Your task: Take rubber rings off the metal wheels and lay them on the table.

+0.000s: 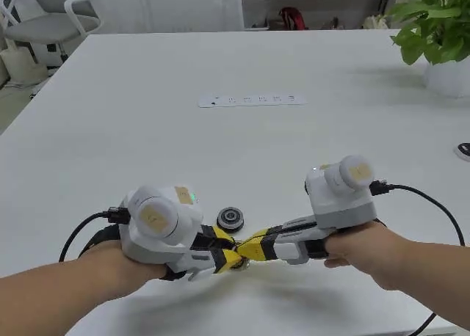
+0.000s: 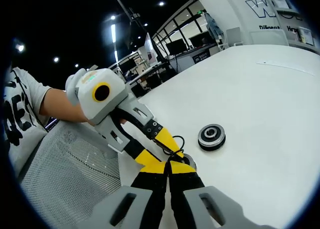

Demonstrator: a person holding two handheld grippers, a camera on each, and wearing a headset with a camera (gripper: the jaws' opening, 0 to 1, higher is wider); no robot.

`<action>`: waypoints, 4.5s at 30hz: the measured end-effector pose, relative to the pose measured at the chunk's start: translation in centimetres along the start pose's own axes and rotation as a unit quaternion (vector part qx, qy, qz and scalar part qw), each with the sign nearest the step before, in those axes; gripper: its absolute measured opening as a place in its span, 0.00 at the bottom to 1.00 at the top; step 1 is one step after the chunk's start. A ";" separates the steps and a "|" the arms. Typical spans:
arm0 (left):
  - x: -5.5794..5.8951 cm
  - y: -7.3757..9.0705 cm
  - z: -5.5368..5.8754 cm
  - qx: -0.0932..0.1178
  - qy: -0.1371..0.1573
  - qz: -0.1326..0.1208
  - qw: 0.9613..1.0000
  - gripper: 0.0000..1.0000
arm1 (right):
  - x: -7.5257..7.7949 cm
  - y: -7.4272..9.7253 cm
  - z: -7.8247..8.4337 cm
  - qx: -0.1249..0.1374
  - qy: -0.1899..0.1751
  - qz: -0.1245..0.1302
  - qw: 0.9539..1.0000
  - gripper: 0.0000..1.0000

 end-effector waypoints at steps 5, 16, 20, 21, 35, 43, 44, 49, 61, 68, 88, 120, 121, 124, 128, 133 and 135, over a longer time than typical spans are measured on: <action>0.0 0.0 0.0 0.004 0.002 0.000 1.000 0.12 | 1.1 0.9 0.2 0.009 -0.009 0.022 1.000 0.00; -0.2 -0.1 0.1 0.012 0.009 -0.001 1.000 0.13 | 1.4 0.9 0.2 0.005 -0.001 0.034 0.999 0.00; -0.2 -0.1 0.1 0.014 0.022 0.004 1.000 0.14 | 1.4 1.0 0.1 0.008 -0.003 0.034 0.999 0.00; -0.3 0.0 0.1 0.015 0.023 0.006 1.000 0.15 | 1.4 1.0 0.1 0.009 -0.003 0.034 0.999 0.00; -0.1 1.3 -0.6 0.035 0.014 0.016 0.999 0.28 | 1.5 1.4 -0.2 0.021 -0.011 0.033 0.999 0.00; 0.1 2.7 -1.1 0.053 0.014 0.017 0.998 0.33 | 1.5 1.5 -0.4 0.026 -0.016 0.030 0.999 0.00; 0.1 2.9 -1.1 0.056 0.015 0.017 0.998 0.33 | 1.5 1.5 -0.4 0.026 -0.016 0.030 0.999 0.00; 0.0 3.8 -1.0 0.064 0.016 0.014 0.998 0.37 | 1.2 1.5 -0.5 0.029 -0.020 0.023 0.999 0.00; -0.3 5.7 -0.7 0.082 0.018 0.004 0.996 0.46 | 0.8 1.3 -0.9 0.030 -0.026 0.013 0.999 0.00; -0.6 6.7 -0.1 0.085 0.022 -0.006 0.996 0.52 | 0.7 1.2 -1.4 0.032 -0.034 0.008 0.999 0.00; -0.8 8.6 1.5 0.083 0.037 -0.034 0.995 0.60 | -0.6 -1.9 -2.5 0.021 -0.027 -0.012 0.999 0.00; -1.1 9.6 3.1 0.069 0.049 -0.049 0.995 0.65 | 0.0 -4.5 -2.0 -0.008 -0.043 0.019 0.999 0.00; -1.1 9.6 3.1 0.069 0.049 -0.048 0.995 0.65 | 0.0 -4.5 -2.0 -0.009 -0.043 0.020 0.999 0.00; -1.1 9.6 3.2 0.067 0.048 -0.047 0.996 0.66 | 0.0 -4.6 -1.9 -0.012 -0.042 0.020 0.999 0.00; -1.0 9.6 3.3 0.064 0.047 -0.045 0.996 0.66 | 0.0 -4.7 -2.0 -0.013 -0.041 0.022 0.999 0.00; -0.8 9.7 3.6 0.060 0.047 -0.043 0.996 0.66 | -0.2 -4.9 -1.9 -0.018 -0.036 0.026 0.999 0.00; -0.8 9.7 3.6 0.059 0.047 -0.043 0.996 0.65 | -0.1 -5.0 -1.8 -0.019 -0.034 0.030 0.999 0.00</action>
Point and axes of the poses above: the centre of the closed fingertips' face, and the gripper's own axes: y roughly backward along the fingers, x roughly to its right, z roughly out of its underside, the point moved 9 cm from there along y, roughly backward along the fingers, and after that the axes turned 7 degrees about -y, right-handed, at the moved point
